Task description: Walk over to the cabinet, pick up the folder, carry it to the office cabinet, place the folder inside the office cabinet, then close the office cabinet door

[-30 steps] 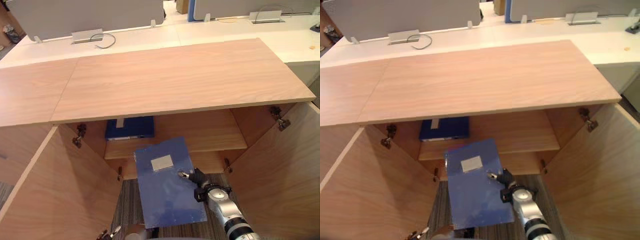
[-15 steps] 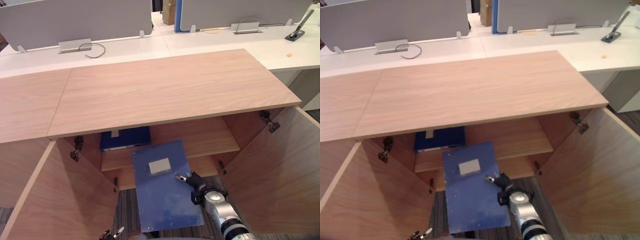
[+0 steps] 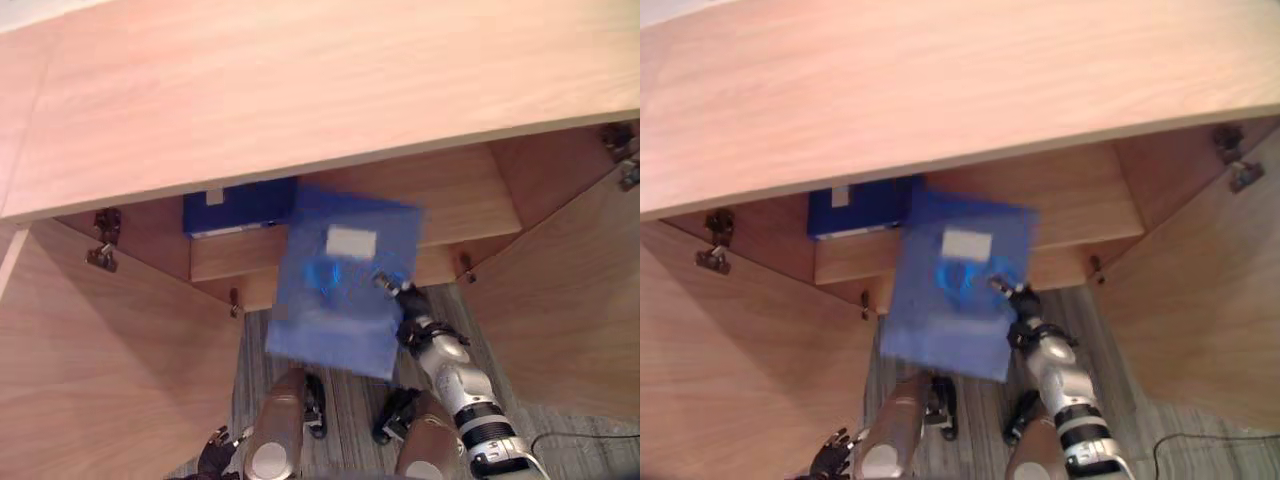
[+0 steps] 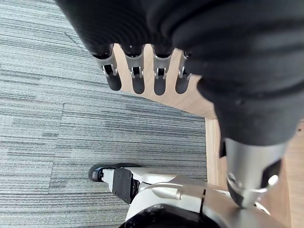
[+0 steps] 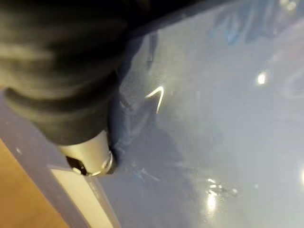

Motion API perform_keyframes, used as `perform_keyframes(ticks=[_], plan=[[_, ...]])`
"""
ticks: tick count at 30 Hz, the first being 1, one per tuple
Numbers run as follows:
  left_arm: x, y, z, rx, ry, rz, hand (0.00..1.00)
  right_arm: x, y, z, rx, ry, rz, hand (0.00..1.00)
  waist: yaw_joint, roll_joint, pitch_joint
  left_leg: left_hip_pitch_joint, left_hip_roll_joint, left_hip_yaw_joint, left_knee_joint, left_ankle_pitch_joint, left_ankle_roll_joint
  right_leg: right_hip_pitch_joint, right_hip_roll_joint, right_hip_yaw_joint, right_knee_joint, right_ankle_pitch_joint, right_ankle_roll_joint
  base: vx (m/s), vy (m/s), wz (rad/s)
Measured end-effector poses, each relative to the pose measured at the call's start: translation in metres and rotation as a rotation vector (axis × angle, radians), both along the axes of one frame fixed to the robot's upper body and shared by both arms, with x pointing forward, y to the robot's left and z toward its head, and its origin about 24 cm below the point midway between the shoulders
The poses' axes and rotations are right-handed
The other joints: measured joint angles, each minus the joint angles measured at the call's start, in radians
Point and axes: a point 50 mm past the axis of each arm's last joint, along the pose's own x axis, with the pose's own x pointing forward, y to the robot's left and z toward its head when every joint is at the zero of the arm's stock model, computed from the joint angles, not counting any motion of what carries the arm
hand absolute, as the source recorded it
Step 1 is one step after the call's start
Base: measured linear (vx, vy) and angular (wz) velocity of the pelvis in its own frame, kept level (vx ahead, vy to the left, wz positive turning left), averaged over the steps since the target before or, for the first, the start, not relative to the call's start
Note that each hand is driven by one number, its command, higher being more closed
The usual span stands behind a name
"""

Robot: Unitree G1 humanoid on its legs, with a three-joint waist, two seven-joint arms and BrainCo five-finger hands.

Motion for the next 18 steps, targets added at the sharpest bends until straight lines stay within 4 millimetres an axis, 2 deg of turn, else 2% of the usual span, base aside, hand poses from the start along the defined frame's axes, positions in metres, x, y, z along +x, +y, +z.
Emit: perform_keyframes(ticks=[1, 3, 5, 7, 9, 10, 14, 18], plan=[[0.001, 0.0, 0.0, 0.001, -0.004, 0.002, 0.0, 0.003, 0.0, 0.007, 0.042, -0.029, -0.025, 1.0, 0.001, -0.001, 0.001, -0.012, -0.004, 0.0, 0.007, -0.005, 0.004, -0.012, -0.007, 0.0, 0.01, -0.007, 0.002, -0.03, -0.011, 0.13], [0.0, 0.0, 0.001, 0.0, -0.012, 0.028, 0.0, 0.011, -0.003, 0.033, 0.25, -0.14, -0.135, 1.0, 0.011, -0.003, 0.003, -0.048, -0.007, 0.001, 0.039, -0.018, 0.007, -0.045, -0.027, 0.001, 0.047, -0.023, 0.002, -0.02, -0.003, 0.08], [0.0, 0.0, 0.002, 0.007, -0.017, 0.045, 0.0, 0.015, -0.007, 0.051, 0.415, -0.216, -0.215, 1.0, 0.015, -0.006, 0.004, -0.07, -0.019, 0.001, 0.054, -0.023, 0.009, -0.066, -0.05, 0.001, 0.075, -0.036, 0.006, 0.01, -0.001, 0.17], [-0.001, 0.001, 0.002, 0.004, -0.024, 0.099, 0.0, 0.019, -0.019, 0.067, 0.602, -0.292, -0.321, 1.0, 0.027, -0.007, 0.004, -0.097, -0.036, 0.001, 0.064, -0.025, 0.011, -0.09, -0.076, -0.001, 0.099, -0.047, 0.009, 0.03, 0.003, 0.22], [0.0, 0.0, 0.003, 0.003, -0.028, 0.114, 0.0, 0.021, -0.029, 0.074, 0.695, -0.323, -0.388, 1.0, 0.037, -0.007, 0.003, -0.113, -0.039, 0.003, 0.068, -0.025, 0.011, -0.102, -0.084, -0.003, 0.104, -0.05, 0.011, 0.05, 0.006, 0.15], [0.0, 0.0, 0.004, 0.003, -0.034, 0.125, 0.0, 0.025, -0.041, 0.084, 0.772, -0.354, -0.459, 1.0, 0.043, -0.008, 0.004, -0.129, -0.045, 0.0, 0.07, -0.024, 0.013, -0.114, -0.093, -0.009, 0.111, -0.05, 0.011, 0.06, 0.009, 0.13], [-0.002, 0.0, 0.005, 0.015, -0.036, 0.149, 0.0, 0.038, -0.063, 0.109, 0.888, -0.413, -0.592, 1.0, 0.048, -0.009, 0.005, -0.159, -0.056, -0.001, 0.083, -0.023, 0.014, -0.142, -0.112, -0.011, 0.131, -0.051, 0.012, 0.03, 0.01, 0.1], [-0.001, 0.0, 0.007, 0.02, -0.043, 0.172, 0.0, 0.051, -0.099, 0.139, 0.967, -0.435, -0.74, 1.0, 0.063, -0.009, 0.005, -0.203, -0.071, -0.014, 0.086, -0.019, 0.02, -0.172, -0.128, -0.026, 0.14, -0.051, 0.014, 0.0, 0.004, 0.12]])
